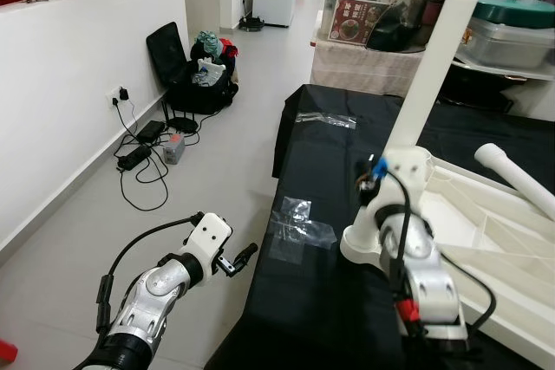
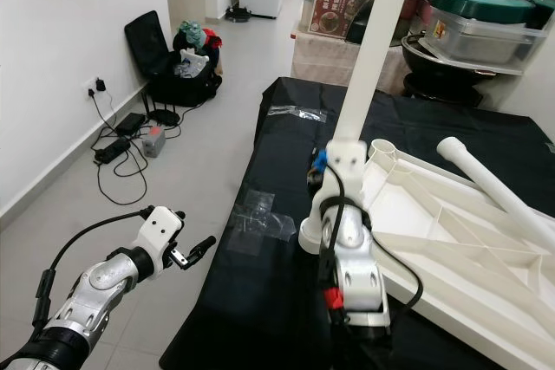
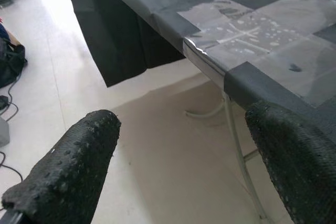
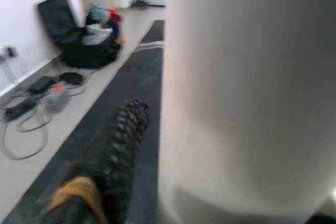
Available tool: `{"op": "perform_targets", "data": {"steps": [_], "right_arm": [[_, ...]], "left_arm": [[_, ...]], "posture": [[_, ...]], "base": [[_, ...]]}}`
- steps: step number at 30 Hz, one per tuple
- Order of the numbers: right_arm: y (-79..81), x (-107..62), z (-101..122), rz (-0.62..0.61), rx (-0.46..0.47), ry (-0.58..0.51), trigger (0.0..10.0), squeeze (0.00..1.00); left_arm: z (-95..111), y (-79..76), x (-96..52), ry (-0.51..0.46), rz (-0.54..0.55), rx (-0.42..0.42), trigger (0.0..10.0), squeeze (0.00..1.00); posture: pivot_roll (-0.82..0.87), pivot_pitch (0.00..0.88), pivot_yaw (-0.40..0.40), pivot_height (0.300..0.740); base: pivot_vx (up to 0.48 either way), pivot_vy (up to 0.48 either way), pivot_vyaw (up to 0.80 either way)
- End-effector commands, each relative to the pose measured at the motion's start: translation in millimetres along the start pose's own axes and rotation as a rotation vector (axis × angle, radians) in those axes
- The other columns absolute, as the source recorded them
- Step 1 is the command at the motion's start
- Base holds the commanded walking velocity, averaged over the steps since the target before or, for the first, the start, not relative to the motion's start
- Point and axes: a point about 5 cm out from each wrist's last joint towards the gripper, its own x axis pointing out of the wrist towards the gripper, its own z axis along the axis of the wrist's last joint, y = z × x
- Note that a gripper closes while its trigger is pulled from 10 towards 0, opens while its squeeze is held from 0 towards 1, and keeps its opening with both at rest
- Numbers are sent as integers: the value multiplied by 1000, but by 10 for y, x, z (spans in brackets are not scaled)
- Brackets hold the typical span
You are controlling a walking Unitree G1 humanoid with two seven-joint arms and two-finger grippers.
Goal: Building children table
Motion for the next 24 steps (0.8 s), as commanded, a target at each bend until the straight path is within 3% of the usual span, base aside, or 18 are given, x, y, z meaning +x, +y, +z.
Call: {"op": "perform_targets", "data": {"steps": [1, 2, 5, 6, 10, 11, 17, 18, 19, 20, 24], "right_arm": [[22, 39, 148, 87, 18, -60, 10000, 1000], [33, 66, 288, 240, 6, -139, 10000, 0], [33, 70, 351, 316, -13, -182, 10000, 0], [22, 73, 404, 431, -48, -215, 10000, 0], [-25, 99, 426, 573, -103, -222, 10000, 0], [-35, 112, 433, 674, -124, -210, 10000, 0], [-35, 113, 407, 808, -159, -187, 10000, 0], [-31, 136, 394, 812, -155, -184, 3843, 0], [-29, 153, 386, 812, -151, -183, 3843, 0], [-25, 173, 379, 810, -134, -188, 0, 0], [-31, 229, 346, 753, -138, -193, 0, 0]], "left_arm": [[-17, -12, 6, 11, -10, 2, 10000, 0], [-14, -26, 14, 9, -11, 1, 10000, 0], [-13, -34, 18, 8, -13, 0, 10000, 0], [-9, -49, 26, 6, -16, 1, 10000, 0], [5, -59, 38, 1, -20, 3, 10000, 0], [14, -48, 42, -2, -17, 3, 10000, 0], [12, -28, 31, -3, -12, 4, 10000, 0], [10, -29, 28, -3, -10, 4, 10000, 0], [10, -30, 27, -3, -10, 5, 10000, 0], [11, -31, 25, -4, -8, 4, 10000, 0], [15, -31, 21, -6, -8, 4, 10000, 0]], "posture": [[81, 0, -95, 740], [77, 0, -92, 740], [78, 0, -92, 740], [80, 0, -94, 740], [89, 0, -99, 740], [95, 0, -104, 740], [105, 0, -112, 740], [109, 0, -113, 740], [109, 0, -113, 740], [113, 0, -115, 740], [110, 0, -109, 740]], "base": [[0, 0, 0], [0, 0, 0], [0, 0, 0], [0, 0, 0], [0, 0, 0], [0, 0, 0], [0, 0, 0], [0, 0, 0], [0, 0, 0], [0, 0, 0], [0, 0, 0]]}}
